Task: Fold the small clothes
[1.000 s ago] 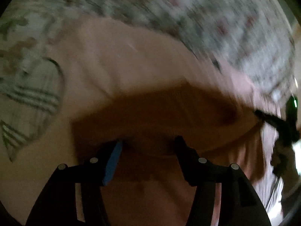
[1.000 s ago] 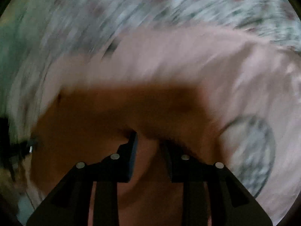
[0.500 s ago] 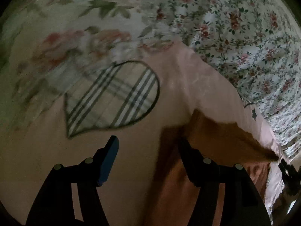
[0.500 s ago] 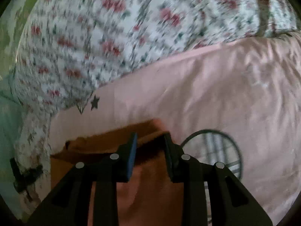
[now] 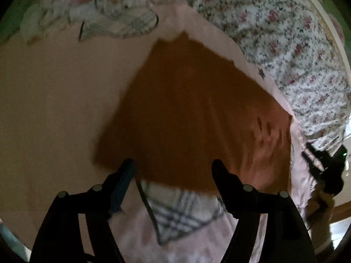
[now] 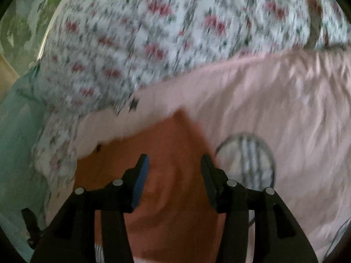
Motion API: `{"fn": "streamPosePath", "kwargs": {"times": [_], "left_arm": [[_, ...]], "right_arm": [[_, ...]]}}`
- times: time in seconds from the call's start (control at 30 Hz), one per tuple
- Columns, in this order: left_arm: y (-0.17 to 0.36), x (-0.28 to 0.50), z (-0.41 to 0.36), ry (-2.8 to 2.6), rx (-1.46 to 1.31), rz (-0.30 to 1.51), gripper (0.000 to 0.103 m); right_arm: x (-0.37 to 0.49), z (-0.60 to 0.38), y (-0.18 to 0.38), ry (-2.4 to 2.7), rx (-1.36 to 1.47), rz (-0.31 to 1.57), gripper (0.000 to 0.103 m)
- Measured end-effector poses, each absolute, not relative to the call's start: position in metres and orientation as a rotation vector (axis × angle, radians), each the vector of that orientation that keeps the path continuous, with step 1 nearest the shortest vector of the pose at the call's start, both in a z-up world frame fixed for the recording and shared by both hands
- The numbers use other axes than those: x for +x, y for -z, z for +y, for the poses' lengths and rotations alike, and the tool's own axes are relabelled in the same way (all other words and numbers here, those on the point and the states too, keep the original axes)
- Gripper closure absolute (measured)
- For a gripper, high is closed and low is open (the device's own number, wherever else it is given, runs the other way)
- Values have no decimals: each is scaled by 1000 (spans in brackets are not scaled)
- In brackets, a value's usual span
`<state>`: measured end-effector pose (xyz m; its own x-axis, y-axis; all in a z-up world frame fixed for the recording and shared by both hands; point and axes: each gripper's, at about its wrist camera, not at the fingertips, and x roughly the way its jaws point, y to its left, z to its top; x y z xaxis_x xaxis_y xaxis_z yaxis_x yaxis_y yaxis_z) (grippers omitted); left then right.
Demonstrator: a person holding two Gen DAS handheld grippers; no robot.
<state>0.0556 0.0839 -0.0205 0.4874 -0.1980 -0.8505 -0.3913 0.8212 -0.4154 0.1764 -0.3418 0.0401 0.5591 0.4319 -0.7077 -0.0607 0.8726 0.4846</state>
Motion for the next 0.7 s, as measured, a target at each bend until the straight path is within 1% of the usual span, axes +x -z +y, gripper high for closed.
{"fn": "streamPosePath", "kwargs": {"times": [0.1, 0.23, 0.4, 0.7], "left_arm": [[37, 40, 73, -129, -685, 1096, 27], [51, 28, 70, -144, -734, 1083, 26], [62, 26, 78, -172, -802, 1033, 23], [77, 66, 105, -246, -877, 923, 22]], "right_arm": [[154, -330, -17, -335, 436, 1008, 52], [125, -320, 9, -369, 436, 1098, 52], [105, -312, 15, -397, 420, 1140, 52], [94, -308, 10, -398, 404, 1166, 52]]}}
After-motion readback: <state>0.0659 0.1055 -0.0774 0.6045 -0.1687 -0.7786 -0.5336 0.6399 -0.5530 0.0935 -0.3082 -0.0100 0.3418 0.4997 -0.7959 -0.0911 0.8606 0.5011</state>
